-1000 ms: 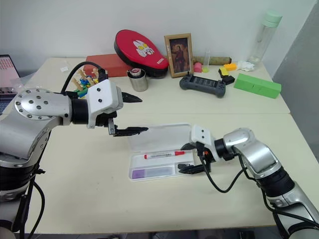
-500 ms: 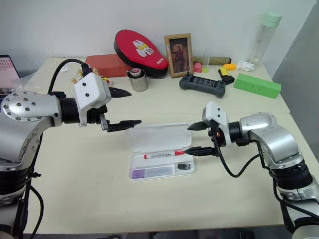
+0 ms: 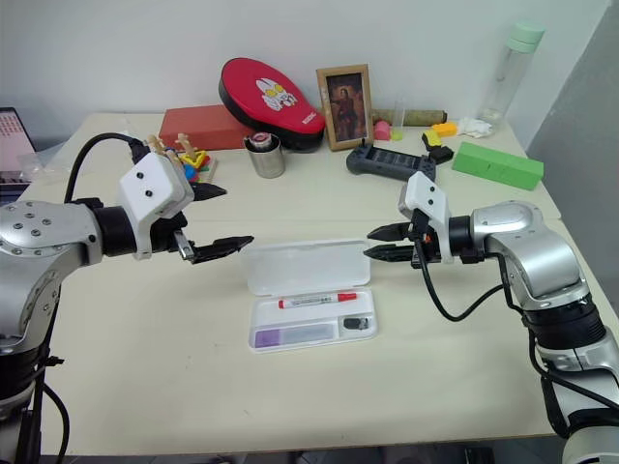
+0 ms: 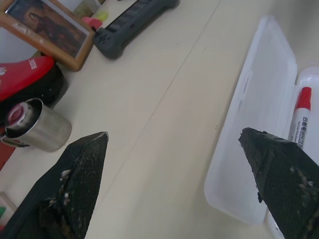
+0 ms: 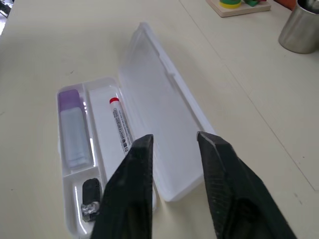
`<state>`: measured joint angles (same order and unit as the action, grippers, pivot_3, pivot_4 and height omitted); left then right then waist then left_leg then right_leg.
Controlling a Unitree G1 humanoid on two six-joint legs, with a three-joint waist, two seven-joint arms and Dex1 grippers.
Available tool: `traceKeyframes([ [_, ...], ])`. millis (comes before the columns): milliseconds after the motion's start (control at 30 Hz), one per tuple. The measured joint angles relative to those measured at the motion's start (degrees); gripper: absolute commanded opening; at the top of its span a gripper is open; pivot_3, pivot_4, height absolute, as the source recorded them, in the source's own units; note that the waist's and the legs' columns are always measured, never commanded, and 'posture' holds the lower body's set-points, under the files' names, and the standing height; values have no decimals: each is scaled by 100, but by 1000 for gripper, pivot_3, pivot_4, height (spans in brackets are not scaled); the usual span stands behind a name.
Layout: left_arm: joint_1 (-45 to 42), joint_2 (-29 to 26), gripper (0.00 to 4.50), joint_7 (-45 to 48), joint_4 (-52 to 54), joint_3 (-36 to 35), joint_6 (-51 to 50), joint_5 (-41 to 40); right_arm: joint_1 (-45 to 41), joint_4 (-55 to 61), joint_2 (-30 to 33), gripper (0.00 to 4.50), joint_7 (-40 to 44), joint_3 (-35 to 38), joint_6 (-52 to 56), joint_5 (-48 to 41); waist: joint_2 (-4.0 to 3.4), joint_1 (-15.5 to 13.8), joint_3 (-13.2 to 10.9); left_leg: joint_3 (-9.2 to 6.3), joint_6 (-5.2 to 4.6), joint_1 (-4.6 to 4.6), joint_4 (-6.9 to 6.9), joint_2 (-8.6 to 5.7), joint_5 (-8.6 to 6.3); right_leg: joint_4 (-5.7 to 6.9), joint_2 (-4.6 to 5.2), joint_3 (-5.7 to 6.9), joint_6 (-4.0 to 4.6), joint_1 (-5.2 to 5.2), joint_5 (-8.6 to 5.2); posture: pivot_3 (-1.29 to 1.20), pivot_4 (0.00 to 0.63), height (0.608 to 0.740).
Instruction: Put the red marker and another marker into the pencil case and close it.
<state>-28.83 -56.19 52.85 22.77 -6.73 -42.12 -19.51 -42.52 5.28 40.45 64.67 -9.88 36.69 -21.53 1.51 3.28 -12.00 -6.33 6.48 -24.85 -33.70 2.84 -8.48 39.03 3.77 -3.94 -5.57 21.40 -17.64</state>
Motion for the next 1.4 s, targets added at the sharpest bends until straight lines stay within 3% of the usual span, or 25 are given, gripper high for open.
traceKeyframes([
  [67,120,-107,4500,4,19,-103,-1,-12,-2,-137,-8,42,-7,0,-51,16,0,0,0,1,0,0,2,0,0,-2,0,-1,0,1,0,0,150,740],
  [100,189,-145,4500,10,18,-163,-3,-20,-3,-170,-8,15,1,0,-57,15,0,0,0,1,0,0,4,0,0,-2,0,0,1,2,0,0,150,740],
  [433,452,-272,4500,-41,-111,-339,21,-71,-137,-433,-61,15,-192,4,-145,141,-1,0,0,1,0,0,5,0,0,-1,0,0,1,2,0,0,150,740],
  [700,407,-155,4500,-104,-1240,-211,461,139,-154,-554,-122,15,-370,3,-195,301,-1,-1,-1,1,0,0,7,0,0,-1,0,0,1,4,0,0,150,740],
  [800,186,16,4078,-203,-1670,-138,582,202,-198,-562,-122,0,-391,6,-197,341,-2,-4,-1,1,0,0,7,0,0,0,0,0,1,3,0,0,150,740],
  [1033,-153,452,2421,-218,-2458,228,1047,397,-208,-563,-106,0,-418,12,-197,395,-1,-5,-1,1,0,-1,8,0,0,0,0,1,2,5,1,0,150,740],
  [1400,-385,606,185,44,-2889,522,1275,495,-206,-555,-91,0,-441,16,-192,401,-1,-3,-1,1,0,-1,8,0,0,0,0,1,2,4,1,0,150,740],
])
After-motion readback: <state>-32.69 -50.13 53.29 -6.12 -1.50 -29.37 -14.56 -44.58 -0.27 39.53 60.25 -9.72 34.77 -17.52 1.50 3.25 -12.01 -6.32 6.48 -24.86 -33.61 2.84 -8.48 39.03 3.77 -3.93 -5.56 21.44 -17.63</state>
